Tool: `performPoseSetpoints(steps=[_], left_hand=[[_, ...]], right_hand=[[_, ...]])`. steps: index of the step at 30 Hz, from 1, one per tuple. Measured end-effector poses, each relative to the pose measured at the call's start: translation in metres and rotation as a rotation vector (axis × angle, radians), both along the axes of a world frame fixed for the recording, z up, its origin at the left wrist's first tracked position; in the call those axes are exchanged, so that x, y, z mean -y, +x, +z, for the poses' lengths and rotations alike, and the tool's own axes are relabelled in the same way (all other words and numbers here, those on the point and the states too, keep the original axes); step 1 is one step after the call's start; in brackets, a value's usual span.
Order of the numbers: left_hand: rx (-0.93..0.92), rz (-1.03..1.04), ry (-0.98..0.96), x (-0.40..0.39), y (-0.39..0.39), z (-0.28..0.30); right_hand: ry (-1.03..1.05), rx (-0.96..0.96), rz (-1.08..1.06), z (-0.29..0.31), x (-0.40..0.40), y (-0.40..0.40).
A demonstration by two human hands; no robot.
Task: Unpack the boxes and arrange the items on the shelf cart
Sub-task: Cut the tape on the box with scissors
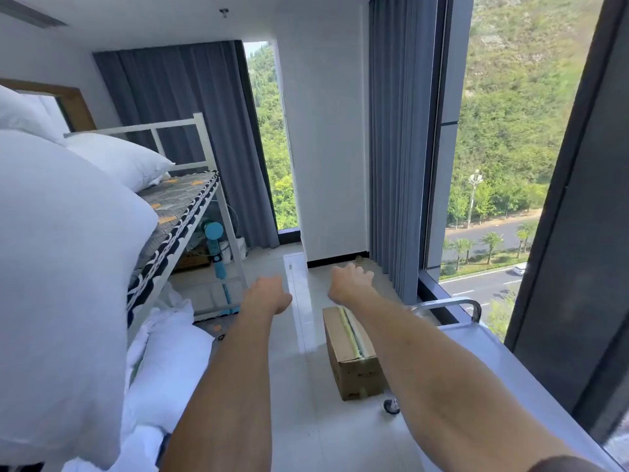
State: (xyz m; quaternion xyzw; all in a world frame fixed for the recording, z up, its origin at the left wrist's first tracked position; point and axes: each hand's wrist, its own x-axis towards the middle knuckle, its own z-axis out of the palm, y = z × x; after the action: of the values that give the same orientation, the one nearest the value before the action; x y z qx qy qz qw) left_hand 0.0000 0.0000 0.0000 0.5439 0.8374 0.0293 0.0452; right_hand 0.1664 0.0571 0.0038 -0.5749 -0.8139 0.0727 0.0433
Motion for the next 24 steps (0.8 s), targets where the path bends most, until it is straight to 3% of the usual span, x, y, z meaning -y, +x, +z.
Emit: performPoseSetpoints(steps=[24], left_hand=[[0.013,0.046,-0.095,-0.258,-0.13,-0.055]], right_hand=[[-0.093,0.034,0.032,-0.066,-0.275,-0.157]])
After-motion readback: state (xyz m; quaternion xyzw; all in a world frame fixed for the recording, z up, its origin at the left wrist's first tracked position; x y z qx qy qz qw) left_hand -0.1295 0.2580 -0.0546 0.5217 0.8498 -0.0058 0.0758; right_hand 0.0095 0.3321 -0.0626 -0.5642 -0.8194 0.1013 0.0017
